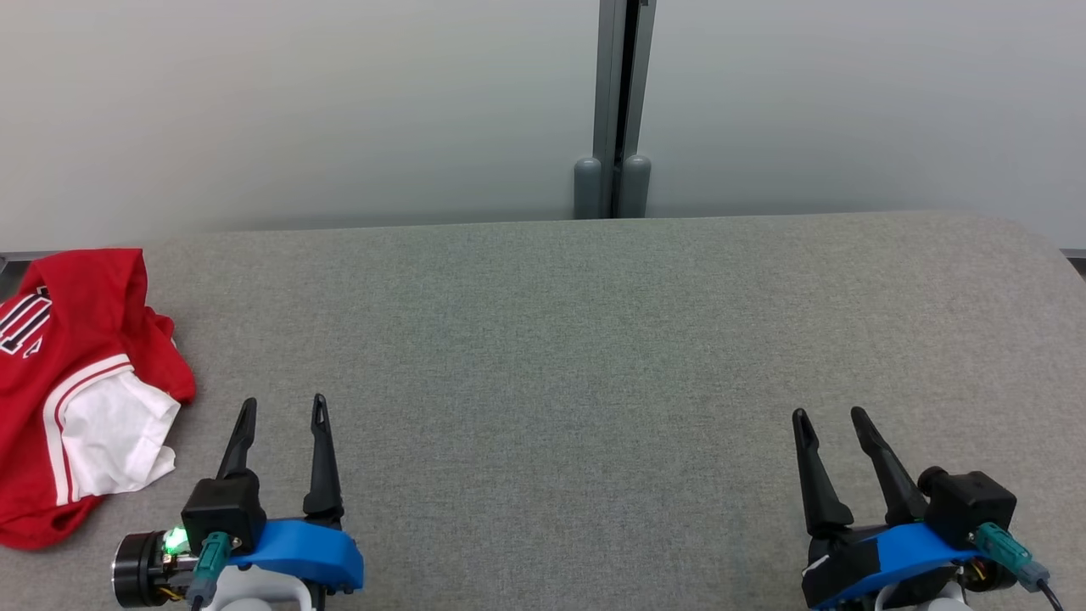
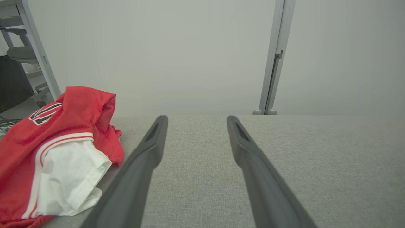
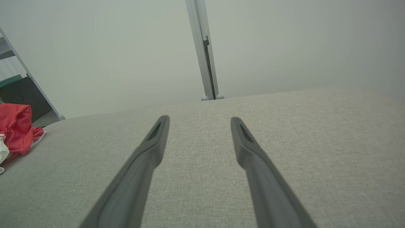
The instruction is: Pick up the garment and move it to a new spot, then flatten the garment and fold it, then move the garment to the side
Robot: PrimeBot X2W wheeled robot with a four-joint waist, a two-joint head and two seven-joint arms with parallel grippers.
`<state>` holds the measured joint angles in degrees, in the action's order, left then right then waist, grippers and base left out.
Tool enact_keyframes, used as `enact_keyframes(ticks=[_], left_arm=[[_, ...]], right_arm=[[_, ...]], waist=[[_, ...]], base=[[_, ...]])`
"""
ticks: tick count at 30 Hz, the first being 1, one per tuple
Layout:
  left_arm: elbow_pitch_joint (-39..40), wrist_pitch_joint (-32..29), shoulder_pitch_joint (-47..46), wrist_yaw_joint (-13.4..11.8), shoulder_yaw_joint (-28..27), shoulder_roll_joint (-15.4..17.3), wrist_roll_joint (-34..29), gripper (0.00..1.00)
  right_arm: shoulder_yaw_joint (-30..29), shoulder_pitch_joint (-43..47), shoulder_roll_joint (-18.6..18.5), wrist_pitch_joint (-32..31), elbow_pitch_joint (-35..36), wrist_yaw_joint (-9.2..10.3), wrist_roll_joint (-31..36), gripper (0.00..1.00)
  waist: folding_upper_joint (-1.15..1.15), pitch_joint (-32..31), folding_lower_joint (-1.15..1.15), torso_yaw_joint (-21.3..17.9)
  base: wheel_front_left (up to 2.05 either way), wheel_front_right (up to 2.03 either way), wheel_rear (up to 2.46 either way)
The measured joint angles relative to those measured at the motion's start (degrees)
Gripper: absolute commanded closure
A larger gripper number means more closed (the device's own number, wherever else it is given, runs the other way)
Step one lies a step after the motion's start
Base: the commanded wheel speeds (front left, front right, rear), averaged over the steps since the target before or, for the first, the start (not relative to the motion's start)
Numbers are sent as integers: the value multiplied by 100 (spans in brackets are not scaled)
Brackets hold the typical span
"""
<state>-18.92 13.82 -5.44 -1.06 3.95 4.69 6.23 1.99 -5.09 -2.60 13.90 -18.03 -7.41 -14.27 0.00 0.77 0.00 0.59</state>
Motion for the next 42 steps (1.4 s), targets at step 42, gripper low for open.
enact_keyframes(ticks=[42], left_arm=[[-227,118,-97,26,-115,-32,-372,0]], right_arm=[[-76,-65,-9,112,-127,-7,502,0]], waist=[[0,23,0,54]], base=[[0,0,0]])
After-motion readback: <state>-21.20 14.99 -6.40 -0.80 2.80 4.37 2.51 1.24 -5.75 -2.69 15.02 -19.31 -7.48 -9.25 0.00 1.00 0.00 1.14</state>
